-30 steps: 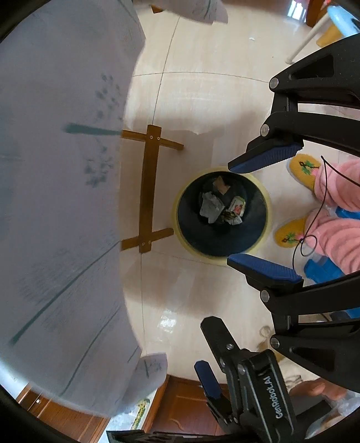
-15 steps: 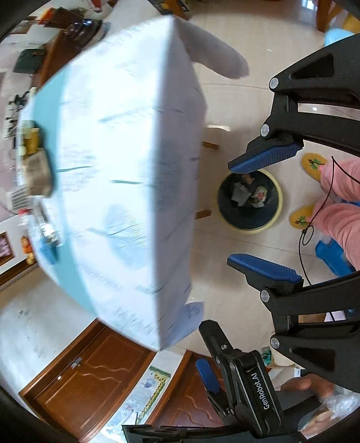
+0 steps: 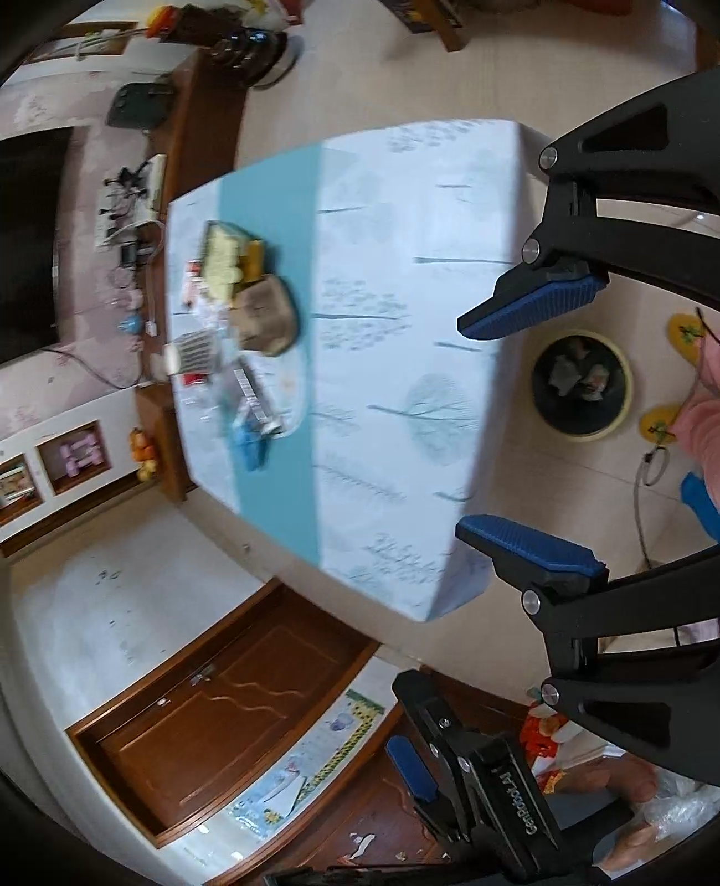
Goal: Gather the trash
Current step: 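Return both tools to the table, then grasp the blue face mask with the left tool while the right tool grasps the silver packet box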
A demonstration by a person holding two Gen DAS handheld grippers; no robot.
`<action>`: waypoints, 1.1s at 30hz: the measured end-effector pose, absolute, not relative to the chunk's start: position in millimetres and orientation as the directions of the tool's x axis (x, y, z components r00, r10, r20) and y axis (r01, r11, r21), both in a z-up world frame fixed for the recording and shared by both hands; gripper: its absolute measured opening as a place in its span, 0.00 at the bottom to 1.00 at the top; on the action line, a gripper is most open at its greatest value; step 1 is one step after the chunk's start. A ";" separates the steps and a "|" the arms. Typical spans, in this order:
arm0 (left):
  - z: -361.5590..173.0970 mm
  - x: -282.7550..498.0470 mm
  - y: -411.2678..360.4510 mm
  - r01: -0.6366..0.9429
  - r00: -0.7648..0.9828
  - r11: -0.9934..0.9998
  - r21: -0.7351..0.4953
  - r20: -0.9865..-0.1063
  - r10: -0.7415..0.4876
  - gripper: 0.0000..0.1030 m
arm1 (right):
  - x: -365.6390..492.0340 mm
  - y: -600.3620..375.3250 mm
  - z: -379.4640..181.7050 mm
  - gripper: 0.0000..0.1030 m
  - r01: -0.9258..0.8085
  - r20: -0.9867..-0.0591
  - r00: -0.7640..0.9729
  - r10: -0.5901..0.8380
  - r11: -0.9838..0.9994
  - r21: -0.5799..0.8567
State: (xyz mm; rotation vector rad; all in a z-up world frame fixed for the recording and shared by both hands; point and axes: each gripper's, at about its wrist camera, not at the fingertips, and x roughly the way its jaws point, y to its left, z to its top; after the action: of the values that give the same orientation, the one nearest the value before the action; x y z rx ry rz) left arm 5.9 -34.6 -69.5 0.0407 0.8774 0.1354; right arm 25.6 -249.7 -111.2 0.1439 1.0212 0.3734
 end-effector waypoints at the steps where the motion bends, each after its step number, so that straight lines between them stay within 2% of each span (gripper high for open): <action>1: -61.9 10.1 -33.9 -0.099 0.637 0.991 0.095 -0.759 0.137 0.92 | 30.5 -249.5 -103.1 0.67 -0.233 -0.800 0.478 0.364 0.930 0.284; 8: -34.2 53.3 -7.2 -0.110 0.630 0.992 0.067 -0.767 0.122 0.91 | 74.0 -242.9 -58.9 0.73 -0.208 -0.773 0.526 0.354 0.935 0.287; 15: -49.8 125.8 38.6 -0.072 0.616 0.997 0.012 -0.786 0.054 0.90 | 130.2 -217.5 -47.4 0.73 -0.172 -0.765 0.561 0.315 0.949 0.265; 22: -99.5 244.7 79.6 0.030 0.558 0.999 -0.020 -0.830 -0.033 0.87 | 204.9 -179.7 -78.0 0.73 -0.029 -0.793 0.563 0.231 0.965 0.261; 28: -155.9 344.1 105.0 0.041 0.491 0.997 -0.062 -0.868 -0.074 0.87 | 279.3 -149.1 -124.1 0.73 0.098 -0.817 0.552 0.167 0.960 0.263; 33: -217.0 413.6 111.5 0.006 0.416 0.996 -0.092 -0.905 -0.086 0.76 | 336.4 -130.4 -164.9 0.73 0.169 -0.838 0.533 0.121 0.955 0.245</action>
State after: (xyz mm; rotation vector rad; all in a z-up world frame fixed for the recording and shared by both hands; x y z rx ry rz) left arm 413.6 111.5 -217.0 -0.0783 1.1402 -0.0573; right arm 336.4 -130.4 -164.9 0.3142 1.0134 -0.0289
